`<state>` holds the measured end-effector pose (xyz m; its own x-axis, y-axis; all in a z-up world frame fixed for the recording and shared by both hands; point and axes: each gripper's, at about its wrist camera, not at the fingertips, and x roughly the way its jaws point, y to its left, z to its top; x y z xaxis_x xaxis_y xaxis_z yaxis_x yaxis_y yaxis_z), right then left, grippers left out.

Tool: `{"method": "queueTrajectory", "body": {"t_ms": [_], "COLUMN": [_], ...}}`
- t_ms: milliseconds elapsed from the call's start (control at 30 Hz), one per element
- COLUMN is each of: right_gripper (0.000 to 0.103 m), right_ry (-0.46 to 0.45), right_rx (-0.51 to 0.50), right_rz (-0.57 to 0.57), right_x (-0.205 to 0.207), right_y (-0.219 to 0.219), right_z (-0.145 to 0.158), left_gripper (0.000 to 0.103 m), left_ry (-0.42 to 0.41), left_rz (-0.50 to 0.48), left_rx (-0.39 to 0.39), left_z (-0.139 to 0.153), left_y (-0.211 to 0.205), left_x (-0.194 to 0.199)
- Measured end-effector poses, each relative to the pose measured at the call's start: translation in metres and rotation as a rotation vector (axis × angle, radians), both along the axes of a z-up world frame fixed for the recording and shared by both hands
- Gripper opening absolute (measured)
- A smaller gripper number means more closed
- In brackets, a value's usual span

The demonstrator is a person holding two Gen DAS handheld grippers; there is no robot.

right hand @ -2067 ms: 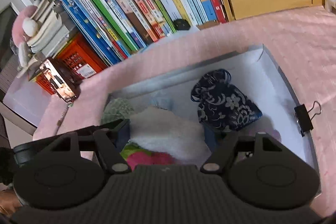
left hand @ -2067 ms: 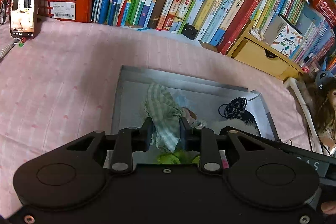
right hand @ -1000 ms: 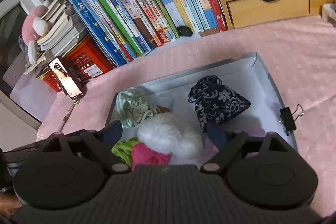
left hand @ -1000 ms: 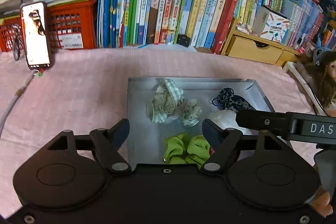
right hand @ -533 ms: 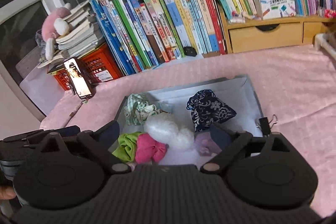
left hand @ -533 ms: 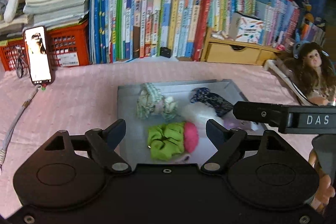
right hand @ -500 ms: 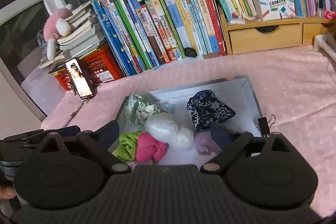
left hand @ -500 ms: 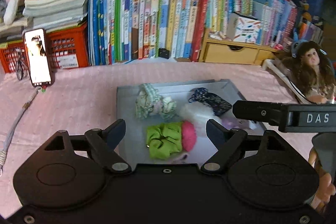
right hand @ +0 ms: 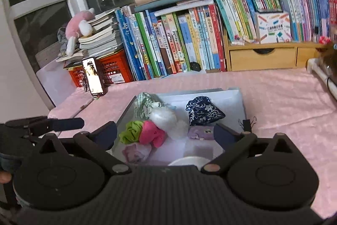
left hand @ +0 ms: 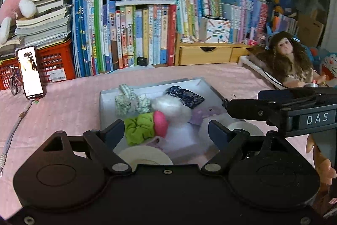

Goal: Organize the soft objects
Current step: 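Move both tools back from the tray toward the yellow sequined balls and white tissue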

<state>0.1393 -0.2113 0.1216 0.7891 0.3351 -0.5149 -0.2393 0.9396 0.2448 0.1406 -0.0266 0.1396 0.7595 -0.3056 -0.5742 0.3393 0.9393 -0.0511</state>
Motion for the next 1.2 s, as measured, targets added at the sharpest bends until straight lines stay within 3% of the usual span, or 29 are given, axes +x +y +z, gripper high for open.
{"method": "queueTrajectory", "body": {"t_ms": [733,1200], "right_gripper": [0.103,0.103], "right_ry": [-0.131,-0.206], "right_rx": [-0.145,-0.179], "right_rz": [-0.082,-0.194], "right_x": [-0.083,-0.146], "right_y": [-0.047,-0.071], "right_z": [-0.015,-0.061], "left_gripper": [0.087,0.087], "left_ry": [-0.061,0.041], "left_rz": [-0.132,-0.134], "left_rx": [-0.017,-0.118], "left_z": [-0.032,-0.068], "left_y": [-0.027,-0.042], "left_x": [-0.091,-0.102]}}
